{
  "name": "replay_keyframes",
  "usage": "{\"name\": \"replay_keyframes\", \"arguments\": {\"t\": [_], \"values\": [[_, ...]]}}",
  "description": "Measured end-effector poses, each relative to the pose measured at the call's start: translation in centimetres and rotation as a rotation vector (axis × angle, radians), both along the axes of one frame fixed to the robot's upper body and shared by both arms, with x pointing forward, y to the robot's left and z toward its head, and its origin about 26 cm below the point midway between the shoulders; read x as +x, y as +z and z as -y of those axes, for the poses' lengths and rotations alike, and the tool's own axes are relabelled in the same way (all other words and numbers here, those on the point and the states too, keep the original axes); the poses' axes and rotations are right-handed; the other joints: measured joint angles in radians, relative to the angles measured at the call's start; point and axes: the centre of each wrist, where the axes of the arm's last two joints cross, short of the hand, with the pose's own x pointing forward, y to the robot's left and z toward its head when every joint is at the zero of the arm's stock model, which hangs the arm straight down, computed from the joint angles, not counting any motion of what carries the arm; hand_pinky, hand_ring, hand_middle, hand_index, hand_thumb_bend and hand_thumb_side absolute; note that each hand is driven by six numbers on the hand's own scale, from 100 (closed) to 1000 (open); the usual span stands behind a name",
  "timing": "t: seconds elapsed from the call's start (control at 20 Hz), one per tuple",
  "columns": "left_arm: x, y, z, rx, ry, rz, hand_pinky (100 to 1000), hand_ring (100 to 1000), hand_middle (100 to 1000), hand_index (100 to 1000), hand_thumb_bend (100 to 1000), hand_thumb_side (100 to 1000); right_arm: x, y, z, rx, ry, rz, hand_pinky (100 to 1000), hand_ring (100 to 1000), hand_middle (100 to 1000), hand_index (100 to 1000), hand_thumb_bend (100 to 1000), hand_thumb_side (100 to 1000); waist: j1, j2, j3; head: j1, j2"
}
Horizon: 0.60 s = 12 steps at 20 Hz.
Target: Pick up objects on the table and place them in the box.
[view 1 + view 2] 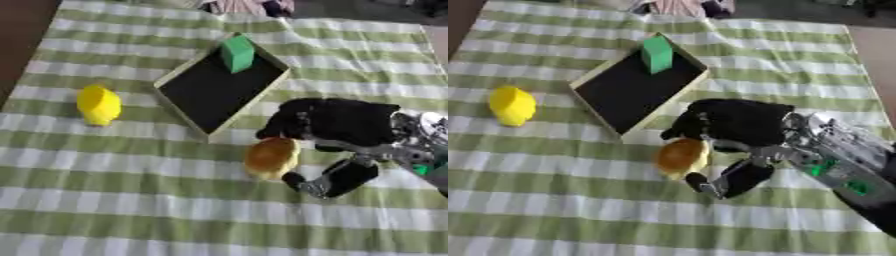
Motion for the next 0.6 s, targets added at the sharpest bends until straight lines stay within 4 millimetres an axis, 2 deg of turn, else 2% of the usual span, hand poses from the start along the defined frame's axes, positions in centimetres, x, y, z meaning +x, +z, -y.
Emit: {"name": "replay_keyframes", "arguments": {"t": [0.05,0.6], "values": [[0.00,0.01,0.01,0.000,-0.001,0.000,734,784,733,851,100,520,-0.02,-0.10,0.02,-0.005,0.000,0.005,947,893,832,966,312,599,0.000,0.000,0.000,0.000,0.000],[0.11,-0.04,0.32,-0.001,-0.023,-0.008,734,781,730,851,100,530,0.29,-0.88,-0.44,-0.028,0.004,0.055,940,887,824,975,302,576,0.003,0.011,0.010,-0.005,-0.009]]}}
